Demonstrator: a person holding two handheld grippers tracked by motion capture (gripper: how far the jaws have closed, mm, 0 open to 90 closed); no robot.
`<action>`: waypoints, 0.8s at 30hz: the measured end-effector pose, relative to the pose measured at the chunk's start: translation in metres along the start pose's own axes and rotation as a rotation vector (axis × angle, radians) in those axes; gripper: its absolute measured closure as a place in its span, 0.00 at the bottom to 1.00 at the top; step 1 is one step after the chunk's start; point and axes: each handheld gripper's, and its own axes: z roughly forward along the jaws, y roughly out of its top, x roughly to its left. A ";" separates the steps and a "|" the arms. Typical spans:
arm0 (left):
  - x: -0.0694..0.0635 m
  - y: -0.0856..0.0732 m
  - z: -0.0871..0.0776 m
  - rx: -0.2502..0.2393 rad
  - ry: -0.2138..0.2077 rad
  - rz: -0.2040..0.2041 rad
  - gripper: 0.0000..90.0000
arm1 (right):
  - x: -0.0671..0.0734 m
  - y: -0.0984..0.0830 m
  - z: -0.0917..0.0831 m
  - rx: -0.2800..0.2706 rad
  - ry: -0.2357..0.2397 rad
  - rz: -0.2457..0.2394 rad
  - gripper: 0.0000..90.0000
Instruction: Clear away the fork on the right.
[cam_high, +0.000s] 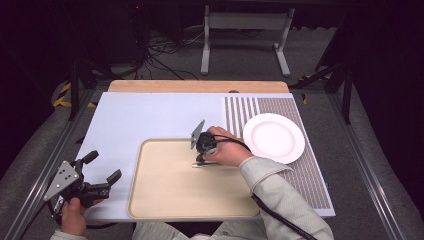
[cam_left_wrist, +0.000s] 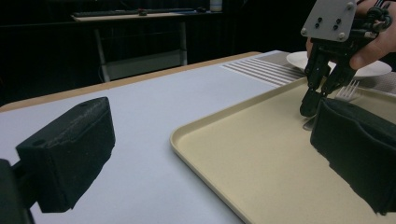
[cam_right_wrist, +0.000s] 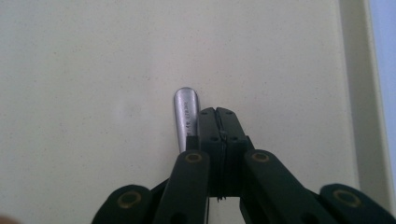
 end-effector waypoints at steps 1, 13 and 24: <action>0.000 0.000 0.000 -0.002 0.000 -0.001 0.01 | 0.000 0.000 0.001 -0.001 0.002 -0.007 1.00; 0.000 0.000 -0.001 -0.008 0.002 -0.004 0.01 | 0.011 0.000 0.001 0.036 0.068 -0.023 1.00; -0.001 0.001 0.000 -0.006 0.004 -0.005 0.01 | 0.041 -0.019 -0.008 0.056 0.121 -0.067 1.00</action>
